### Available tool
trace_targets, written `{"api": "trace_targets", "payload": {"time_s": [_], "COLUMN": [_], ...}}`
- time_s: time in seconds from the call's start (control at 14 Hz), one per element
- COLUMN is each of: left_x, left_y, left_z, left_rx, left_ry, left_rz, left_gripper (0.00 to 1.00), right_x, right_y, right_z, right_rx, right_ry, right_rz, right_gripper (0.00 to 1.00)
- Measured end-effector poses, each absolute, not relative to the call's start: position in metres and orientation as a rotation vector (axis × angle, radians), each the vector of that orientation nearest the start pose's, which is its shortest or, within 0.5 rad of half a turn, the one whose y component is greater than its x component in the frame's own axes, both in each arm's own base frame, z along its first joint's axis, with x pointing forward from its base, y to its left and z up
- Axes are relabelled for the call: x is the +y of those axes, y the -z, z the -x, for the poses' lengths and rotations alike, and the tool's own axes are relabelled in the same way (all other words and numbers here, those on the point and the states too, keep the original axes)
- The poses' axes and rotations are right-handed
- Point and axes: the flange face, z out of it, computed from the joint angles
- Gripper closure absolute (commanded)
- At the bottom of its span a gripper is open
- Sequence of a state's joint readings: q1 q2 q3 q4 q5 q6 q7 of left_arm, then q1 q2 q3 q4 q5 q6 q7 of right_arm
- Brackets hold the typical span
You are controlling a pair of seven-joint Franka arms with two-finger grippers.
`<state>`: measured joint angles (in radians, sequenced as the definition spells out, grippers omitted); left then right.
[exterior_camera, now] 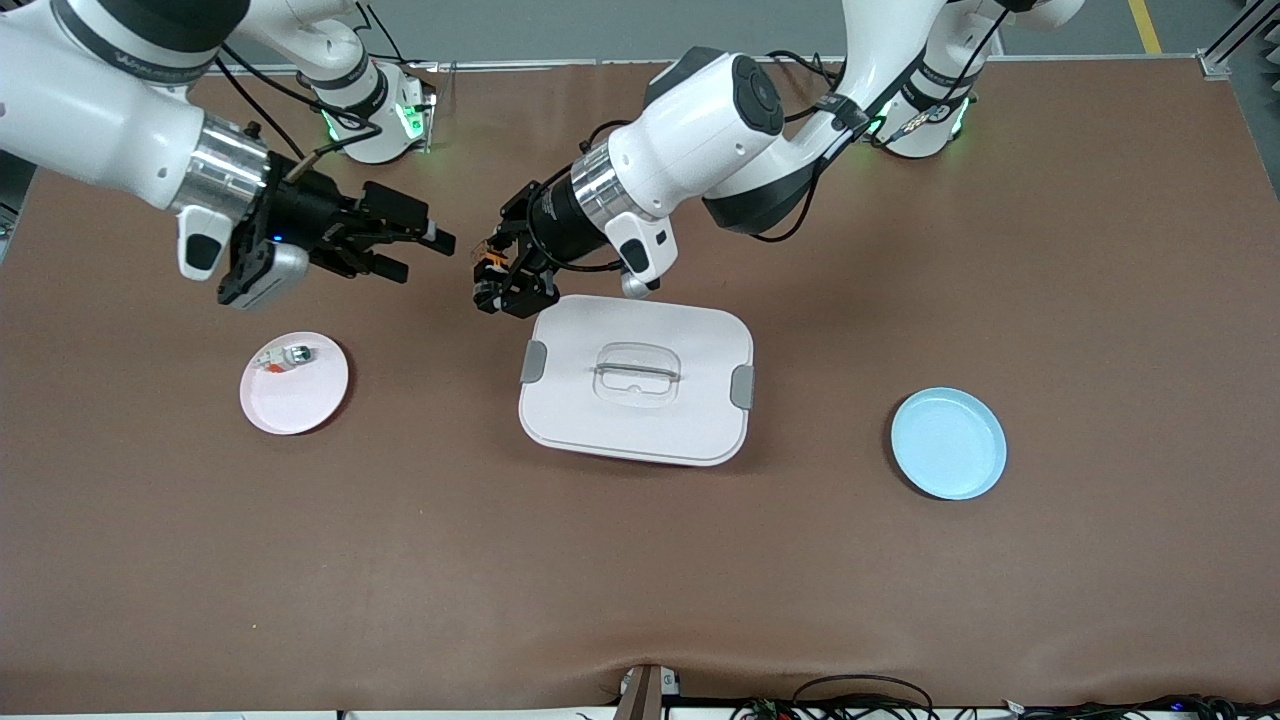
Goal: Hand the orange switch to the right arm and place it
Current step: 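Reach the right gripper toward the orange switch in the left gripper, then grasp the orange switch with the right gripper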
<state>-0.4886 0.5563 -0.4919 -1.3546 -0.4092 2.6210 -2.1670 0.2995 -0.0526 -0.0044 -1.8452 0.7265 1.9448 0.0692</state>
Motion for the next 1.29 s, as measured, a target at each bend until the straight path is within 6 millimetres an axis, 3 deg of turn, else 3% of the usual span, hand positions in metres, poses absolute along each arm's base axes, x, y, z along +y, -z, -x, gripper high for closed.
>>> {"api": "trace_targets", "payload": {"time_s": [0.5,1.29], "left_x": [-0.563,-0.561], "left_y": [-0.515,-0.515], "left_z": [-0.503,-0.505], "left_rx": [1.691,1.692], "left_ry": [0.678,0.675], "left_rz": [-1.589,-1.585], "left_gripper": [1.00,1.00], "right_x": [0.243,0.243], "right_y": [-0.559,-0.546], "right_z": [-0.516,-0.518], "right_rx": [-0.061,-0.145], "right_ry": [0.056,0.104], "right_rz": [2.457,2.481], "right_gripper": [0.00,0.00]}}
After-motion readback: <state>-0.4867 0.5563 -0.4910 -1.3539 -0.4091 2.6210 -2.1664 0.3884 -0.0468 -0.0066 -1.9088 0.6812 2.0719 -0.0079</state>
